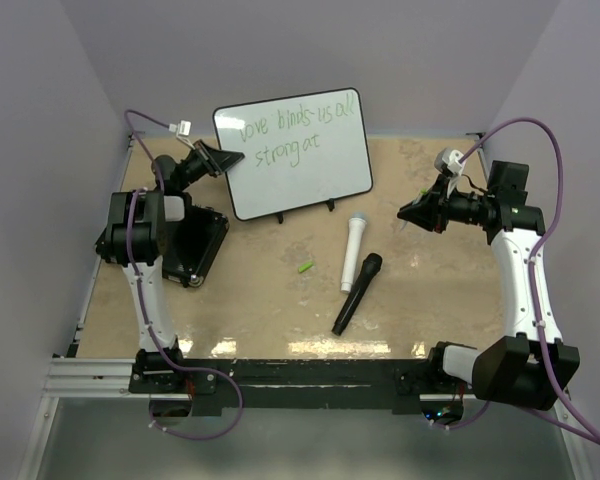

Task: Write a sentence on the whiteboard
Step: Put down the whiteboard on the whiteboard stand.

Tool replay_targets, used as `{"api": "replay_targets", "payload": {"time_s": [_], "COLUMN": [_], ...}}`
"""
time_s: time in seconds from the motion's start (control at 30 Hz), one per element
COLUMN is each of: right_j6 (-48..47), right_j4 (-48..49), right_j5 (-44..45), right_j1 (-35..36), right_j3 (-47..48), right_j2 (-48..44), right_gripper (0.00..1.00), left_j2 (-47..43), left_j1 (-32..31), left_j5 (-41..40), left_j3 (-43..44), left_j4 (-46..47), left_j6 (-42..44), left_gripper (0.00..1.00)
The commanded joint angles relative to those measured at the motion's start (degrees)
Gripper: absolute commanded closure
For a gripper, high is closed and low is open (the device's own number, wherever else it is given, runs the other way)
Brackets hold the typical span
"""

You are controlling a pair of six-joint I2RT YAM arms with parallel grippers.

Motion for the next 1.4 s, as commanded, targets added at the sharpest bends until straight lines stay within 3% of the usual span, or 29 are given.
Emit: {"api": "replay_targets", "payload": {"time_s": [0.0,0.6,0.87,1.2,1.37], "right_j6": [0.40,0.40,0.40,0.49,0.31], "right_j4": [0.86,0.95,0.95,1.21,1.21], "right_j5": [0.02,0.73,1.08,1.60,1.52], "right_j1": [0.15,0.15,0.15,0.15,0.07], "right_j3": [0.15,0.15,0.24,0.24,0.41], "right_j2": [-0.37,0.60,1.48,1.92,2.18], "right_gripper": [1.00,1.00,1.00,1.00,1.00], "left_j2": [1.00,6.19,6.10,5.31,4.17], "left_j1": [0.51,1.66,2.36,2.71,2.71], "left_j5": [4.09,9.01,10.77,12.71,11.65], "left_j3": [4.26,10.42,5.16,0.85,-2.58], "left_j4": [25.62,26.31,28.77,32.47,33.70], "left_j6": [12.07,15.94,22.80,25.26,27.20], "left_gripper": [1.00,1.00,0.99,0.96,0.88]}}
